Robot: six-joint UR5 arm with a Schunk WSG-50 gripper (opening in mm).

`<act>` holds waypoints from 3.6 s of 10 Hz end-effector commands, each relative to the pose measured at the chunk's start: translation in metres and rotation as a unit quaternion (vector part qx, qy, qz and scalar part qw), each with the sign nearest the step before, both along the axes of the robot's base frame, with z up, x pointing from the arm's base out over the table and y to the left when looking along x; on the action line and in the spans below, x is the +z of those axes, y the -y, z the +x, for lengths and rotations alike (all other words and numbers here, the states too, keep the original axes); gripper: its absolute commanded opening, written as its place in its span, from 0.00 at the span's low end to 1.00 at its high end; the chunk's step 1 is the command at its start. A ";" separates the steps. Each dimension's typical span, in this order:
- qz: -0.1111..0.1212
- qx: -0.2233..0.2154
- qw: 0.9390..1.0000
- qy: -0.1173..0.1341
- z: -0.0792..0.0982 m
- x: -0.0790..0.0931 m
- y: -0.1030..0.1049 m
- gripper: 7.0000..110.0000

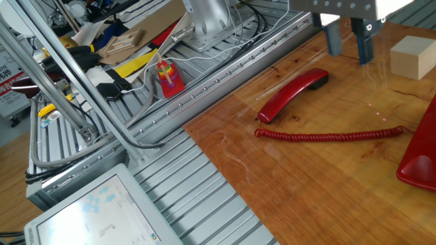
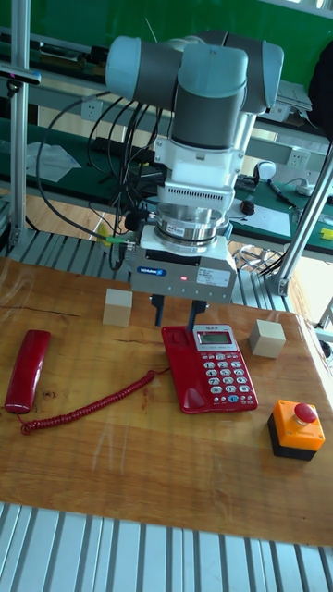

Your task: Place the handset of the telephone on the corresponding phone cradle

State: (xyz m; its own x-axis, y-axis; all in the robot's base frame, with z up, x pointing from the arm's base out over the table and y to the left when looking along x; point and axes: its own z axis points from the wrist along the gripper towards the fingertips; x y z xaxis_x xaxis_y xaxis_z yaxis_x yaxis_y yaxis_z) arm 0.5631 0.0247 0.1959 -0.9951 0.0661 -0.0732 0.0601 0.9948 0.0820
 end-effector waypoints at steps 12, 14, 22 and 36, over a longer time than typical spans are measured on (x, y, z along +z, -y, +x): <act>-0.014 0.051 0.997 -0.064 -0.036 -0.004 0.003 0.00; -0.012 0.044 0.996 -0.070 -0.038 -0.004 0.002 0.00; -0.031 0.014 0.998 -0.059 -0.031 -0.004 0.012 0.00; -0.041 0.116 0.991 -0.059 0.059 0.028 0.243 0.00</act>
